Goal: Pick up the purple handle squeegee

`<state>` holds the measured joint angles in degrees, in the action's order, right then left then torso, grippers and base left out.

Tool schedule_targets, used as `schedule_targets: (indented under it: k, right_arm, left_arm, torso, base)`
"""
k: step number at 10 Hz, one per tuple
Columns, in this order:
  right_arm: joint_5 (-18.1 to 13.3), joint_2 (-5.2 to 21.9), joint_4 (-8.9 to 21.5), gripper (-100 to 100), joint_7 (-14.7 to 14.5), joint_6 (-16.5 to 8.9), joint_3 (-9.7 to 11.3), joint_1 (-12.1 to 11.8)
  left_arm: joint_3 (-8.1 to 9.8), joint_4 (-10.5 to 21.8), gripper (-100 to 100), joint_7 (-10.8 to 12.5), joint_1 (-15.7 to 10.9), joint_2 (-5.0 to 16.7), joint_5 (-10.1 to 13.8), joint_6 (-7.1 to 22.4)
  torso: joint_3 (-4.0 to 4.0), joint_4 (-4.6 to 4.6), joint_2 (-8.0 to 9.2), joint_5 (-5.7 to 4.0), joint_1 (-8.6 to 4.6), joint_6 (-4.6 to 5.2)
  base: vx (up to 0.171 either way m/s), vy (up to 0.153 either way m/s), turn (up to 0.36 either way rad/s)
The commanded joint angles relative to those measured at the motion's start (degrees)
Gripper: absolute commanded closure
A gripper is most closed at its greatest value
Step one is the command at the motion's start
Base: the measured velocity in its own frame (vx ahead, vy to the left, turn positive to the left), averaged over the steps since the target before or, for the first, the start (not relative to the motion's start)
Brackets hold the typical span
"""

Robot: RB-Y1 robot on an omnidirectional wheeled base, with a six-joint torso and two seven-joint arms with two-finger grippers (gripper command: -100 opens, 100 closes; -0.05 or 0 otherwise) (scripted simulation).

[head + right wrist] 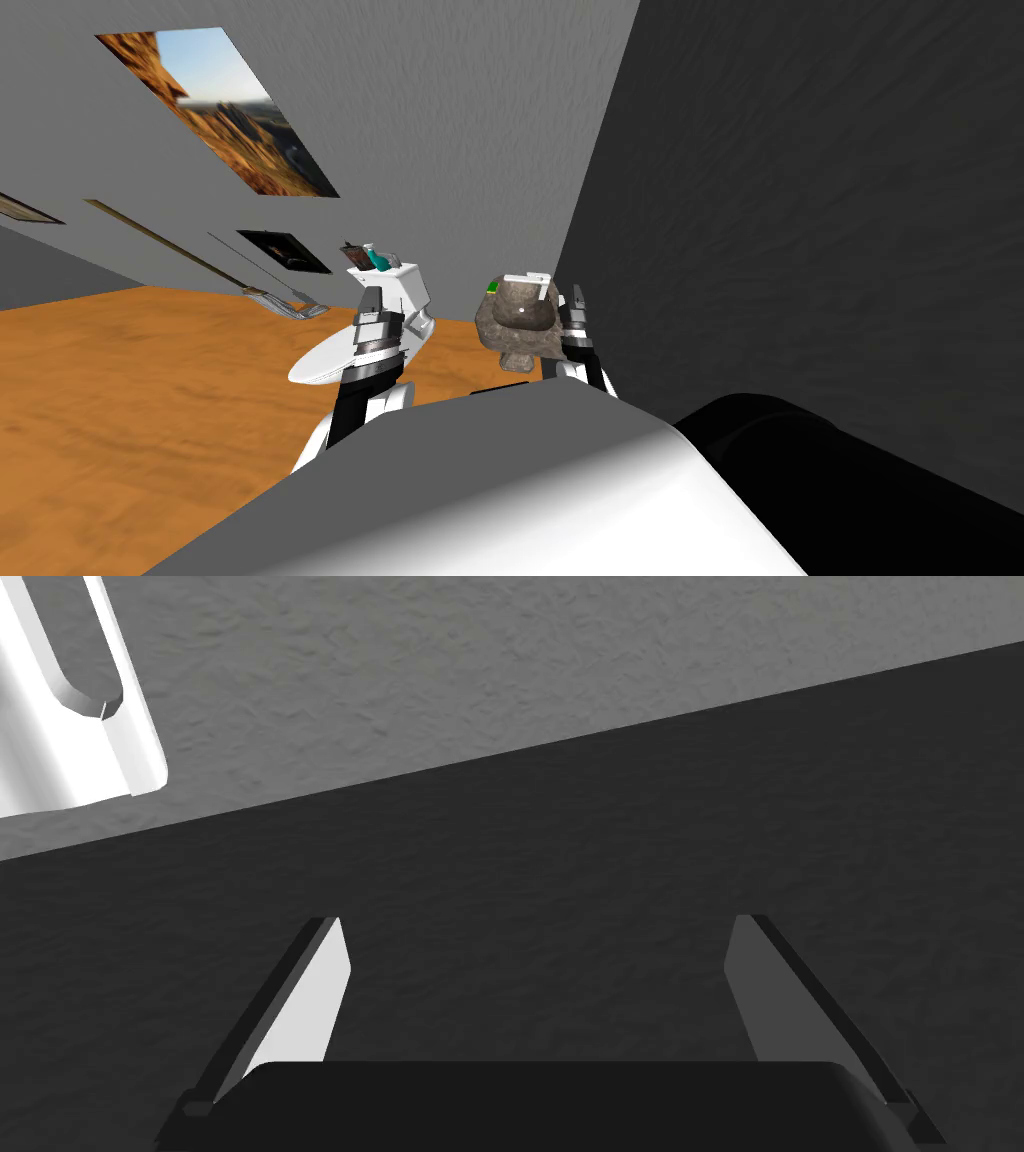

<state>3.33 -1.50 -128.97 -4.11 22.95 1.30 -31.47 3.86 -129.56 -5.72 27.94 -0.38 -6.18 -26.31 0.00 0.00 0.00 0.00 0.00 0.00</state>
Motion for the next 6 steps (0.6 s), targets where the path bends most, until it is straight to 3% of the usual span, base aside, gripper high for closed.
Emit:
schedule_targets:
  k: [1,6]
  right_arm:
    - [-0.7,1.6,0.7,-100,-0.9,0.5,-0.4,0.5]
    - [-4.7,6.2,4.9,-100,-6.2,3.2,-3.0,3.5]
  left_arm:
    - [0.0,0.0,0,0.0,0.0,0.0,0.0,0.0]
    - [0.0,0.0,0,0.0,0.0,0.0,0.0,0.0]
  torso:
    - [0.0,0.0,0.0,0.0,0.0,0.0]
    - [-0.11,-0.04,-0.19,0.0,0.02,0.0]
  base:
    - [0.016,0.003,-0.01]
    - [0.05,0.009,-0.021]
